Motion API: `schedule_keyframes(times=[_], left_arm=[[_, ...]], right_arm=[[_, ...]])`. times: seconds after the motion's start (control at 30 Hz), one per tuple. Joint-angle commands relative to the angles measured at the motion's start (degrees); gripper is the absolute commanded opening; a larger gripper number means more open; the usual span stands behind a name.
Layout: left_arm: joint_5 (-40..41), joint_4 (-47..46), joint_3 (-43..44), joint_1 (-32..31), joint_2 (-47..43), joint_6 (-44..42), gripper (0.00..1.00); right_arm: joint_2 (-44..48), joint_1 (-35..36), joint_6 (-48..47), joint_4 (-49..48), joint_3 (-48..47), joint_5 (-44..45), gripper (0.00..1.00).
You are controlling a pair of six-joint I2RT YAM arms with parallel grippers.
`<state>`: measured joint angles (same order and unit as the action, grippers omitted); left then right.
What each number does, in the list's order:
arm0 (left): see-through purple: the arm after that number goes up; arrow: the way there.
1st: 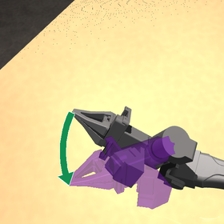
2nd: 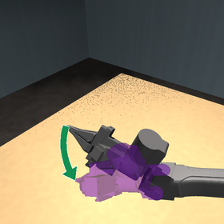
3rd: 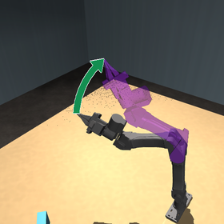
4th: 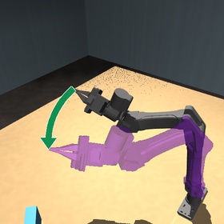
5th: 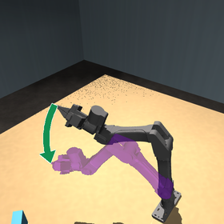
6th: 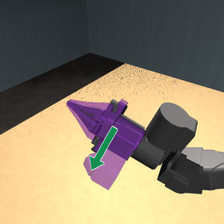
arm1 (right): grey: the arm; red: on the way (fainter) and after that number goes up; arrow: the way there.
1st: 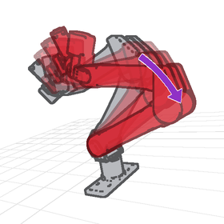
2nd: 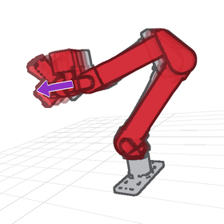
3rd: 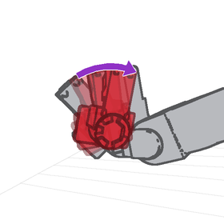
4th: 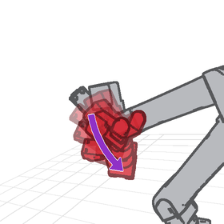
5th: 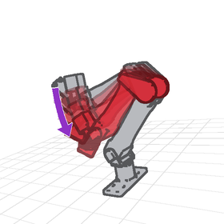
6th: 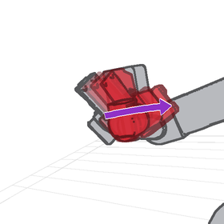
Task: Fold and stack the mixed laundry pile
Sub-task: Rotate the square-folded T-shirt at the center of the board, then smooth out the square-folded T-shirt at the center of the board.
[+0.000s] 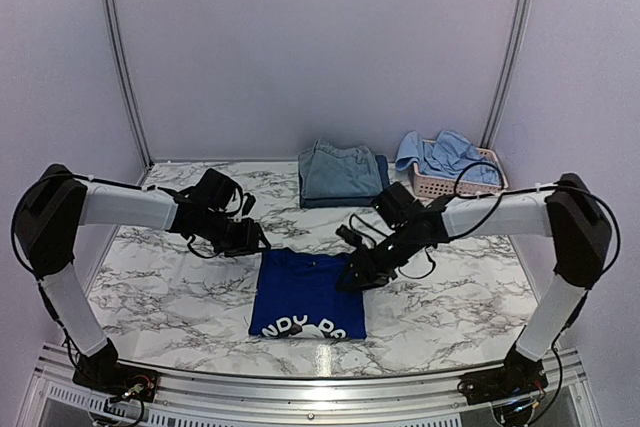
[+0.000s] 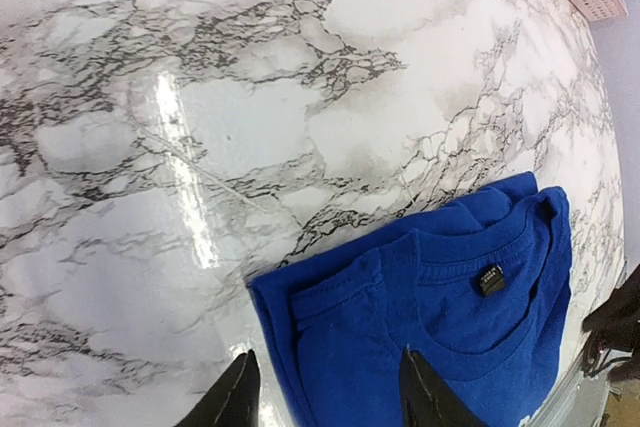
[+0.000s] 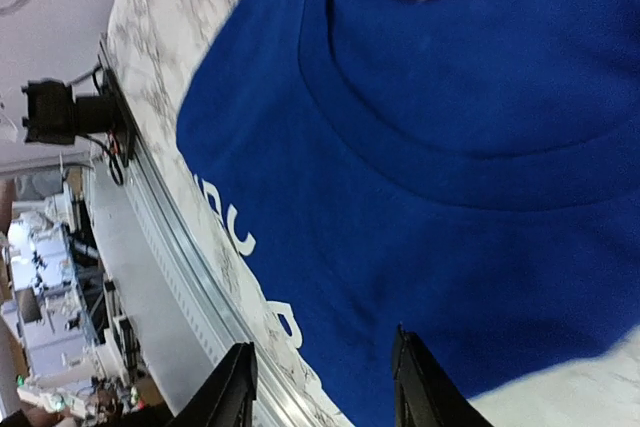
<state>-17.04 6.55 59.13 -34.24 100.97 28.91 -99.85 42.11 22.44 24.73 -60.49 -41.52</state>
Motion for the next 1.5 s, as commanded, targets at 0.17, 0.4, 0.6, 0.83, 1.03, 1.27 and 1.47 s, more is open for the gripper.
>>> schedule_keyframes(times=[0.17, 0.4, 0.6, 0.83, 1.03, 1.27, 1.47], left_arm=[[-0.9, 3.9, -3.0, 0.1, -4.4, 3.6, 0.53], [1.6, 4.1, -2.7, -2.5, -1.6, 5.0, 0.59], [3.8, 4.9, -1.0, -3.3, 2.7, 6.4, 0.58], [5.0, 4.8, 1.0, -2.8, 3.3, 5.8, 0.5], [5.0, 3.6, 1.5, -1.8, 1.1, 4.0, 0.47], [4.7, 5.6, 4.4, -1.8, 3.2, 1.3, 0.48], [6.5, 6.5, 2.6, -1.9, 2.0, 6.1, 0.56]], right_arm=[[4.6, -11.4, 2.8, 5.7, -0.8, 15.1, 0.42], [0.3, -11.1, 6.3, -0.8, 0.0, 13.8, 0.43], [-6.1, -10.1, 6.4, -4.5, -2.5, 12.8, 0.37], [-4.9, -9.7, 2.9, -2.1, -7.7, 14.4, 0.2], [-6.6, -9.0, 0.2, 0.5, -12.0, 12.9, 0.04], [-9.1, -9.0, -0.7, 2.0, -13.0, 13.3, 0.1], [-8.5, -10.0, 0.2, 5.2, -10.9, 17.9, 0.34]])
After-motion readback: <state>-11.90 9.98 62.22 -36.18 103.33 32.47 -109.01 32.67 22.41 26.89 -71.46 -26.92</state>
